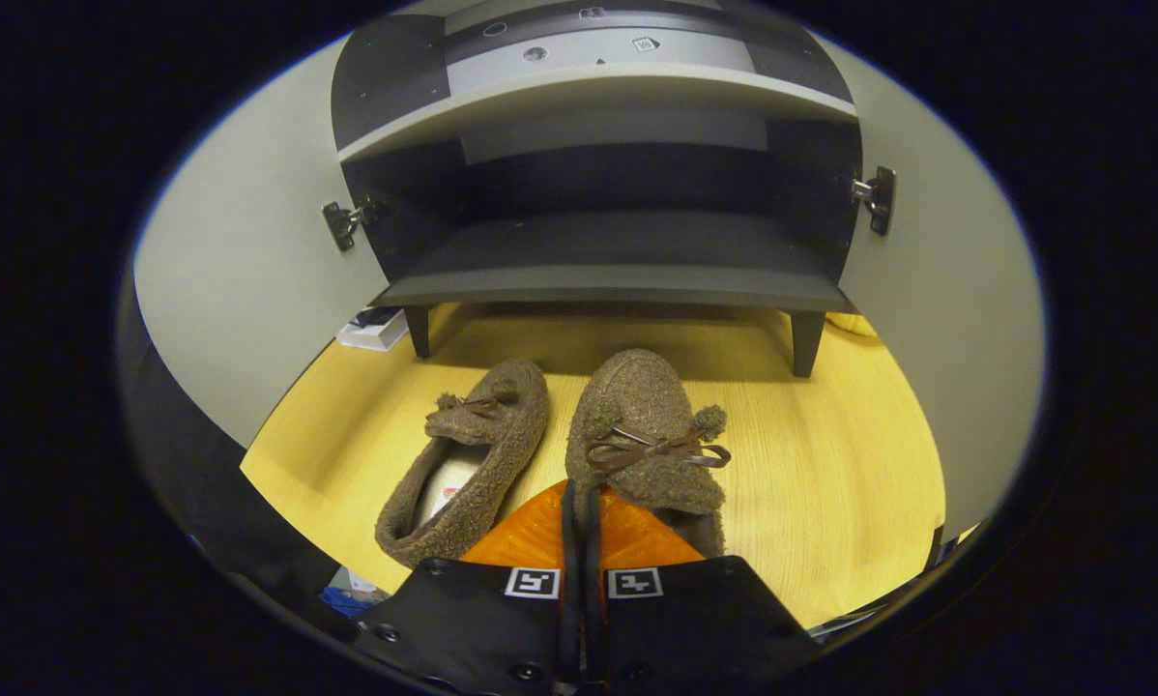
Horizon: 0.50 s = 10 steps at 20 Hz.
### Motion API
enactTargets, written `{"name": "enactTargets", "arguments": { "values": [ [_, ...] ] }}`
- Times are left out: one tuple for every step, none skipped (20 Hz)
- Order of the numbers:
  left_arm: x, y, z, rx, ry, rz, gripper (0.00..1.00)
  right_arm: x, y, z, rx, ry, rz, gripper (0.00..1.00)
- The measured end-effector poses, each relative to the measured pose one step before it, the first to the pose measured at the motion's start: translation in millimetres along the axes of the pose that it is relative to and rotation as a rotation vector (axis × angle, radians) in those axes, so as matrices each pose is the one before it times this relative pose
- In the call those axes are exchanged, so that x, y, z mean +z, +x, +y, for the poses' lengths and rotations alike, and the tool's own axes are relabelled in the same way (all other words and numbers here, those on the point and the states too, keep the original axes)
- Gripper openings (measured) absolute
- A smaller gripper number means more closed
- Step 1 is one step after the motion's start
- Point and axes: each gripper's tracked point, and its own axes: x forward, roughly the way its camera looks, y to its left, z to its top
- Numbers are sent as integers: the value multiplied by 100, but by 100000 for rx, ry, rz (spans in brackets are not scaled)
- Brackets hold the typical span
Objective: Grab one shoe with the right hand and put it into the shoe cabinet, grab the other shoe with the left hand and put it into the shoe cabinet; then close the right door with the right hand and the left door with the left hand.
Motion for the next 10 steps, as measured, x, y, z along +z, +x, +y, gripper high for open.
{"name": "enactTargets", "arguments": {
  "values": [
    [145, 3, -314, -768, -93, -408, 86, 492, -688, -114, 224, 644, -1023, 4],
    [93, -5, -318, -797, -251, -266, 85, 830, -687, -184, 299, 762, -1463, 4],
    [65, 46, -325, -825, -460, -269, 84, 710, -563, -98, 382, 665, -1601, 4],
    [131, 10, -362, -872, -433, -269, 83, 799, -698, -43, 332, 511, -1558, 4],
    [78, 165, -332, -933, -343, -230, 83, 761, -694, -168, 198, 594, -1772, 4],
    [20, 68, -397, -1054, -241, -282, 83, 886, -699, 15, 320, 391, -1715, 4],
    [177, 119, -408, -1122, -164, -419, 83, 986, -626, -66, 118, 277, -1893, 4],
    [100, 181, -404, -1162, -146, -456, 83, 847, -567, 7, 248, 242, -1686, 4],
    [124, 222, -450, -1190, -200, -396, 83, 999, -527, -95, 243, 234, -1658, 4],
    [24, 225, -418, -1214, -289, -441, 82, 989, -551, 30, 226, 24, -1775, 4]
  ]
}}
